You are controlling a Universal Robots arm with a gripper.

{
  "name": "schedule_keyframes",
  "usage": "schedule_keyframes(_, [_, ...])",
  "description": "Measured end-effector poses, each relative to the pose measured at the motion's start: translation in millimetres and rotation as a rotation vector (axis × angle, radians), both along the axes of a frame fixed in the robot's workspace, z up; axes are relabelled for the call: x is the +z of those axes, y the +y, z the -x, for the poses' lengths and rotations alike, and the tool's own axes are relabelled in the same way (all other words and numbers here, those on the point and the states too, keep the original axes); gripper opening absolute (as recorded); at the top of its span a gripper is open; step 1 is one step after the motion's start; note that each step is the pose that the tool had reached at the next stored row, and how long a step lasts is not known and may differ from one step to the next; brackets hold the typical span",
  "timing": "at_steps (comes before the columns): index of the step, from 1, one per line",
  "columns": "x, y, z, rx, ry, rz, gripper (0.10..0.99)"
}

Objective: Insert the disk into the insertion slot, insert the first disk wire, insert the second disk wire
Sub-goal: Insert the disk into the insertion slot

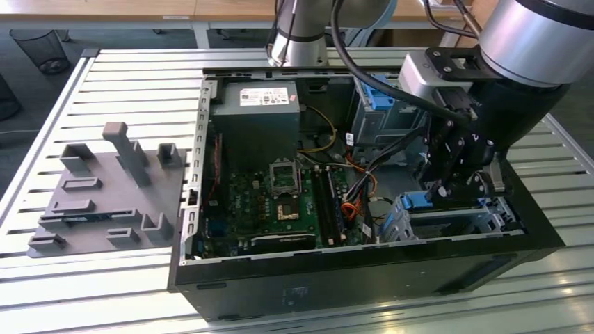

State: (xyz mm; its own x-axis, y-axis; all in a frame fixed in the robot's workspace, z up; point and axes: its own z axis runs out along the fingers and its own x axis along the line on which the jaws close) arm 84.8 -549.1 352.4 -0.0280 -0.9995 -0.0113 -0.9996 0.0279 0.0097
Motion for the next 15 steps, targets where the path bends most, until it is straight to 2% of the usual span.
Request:
schedule_keyframes(2, [-3.5,0.0,0.0,0.014,0.0,0.0,0.243])
schedule_keyframes(3, [-4.5,0.0,0.0,0.02,0.0001,0.0,0.125])
schedule_keyframes(4, [-5.0,0.0,0.0,0.024,0.0001,0.0,0.106])
schedule_keyframes(15, [-8.6,0.0,-0.1,0.035,0.0003,0.0,0.106])
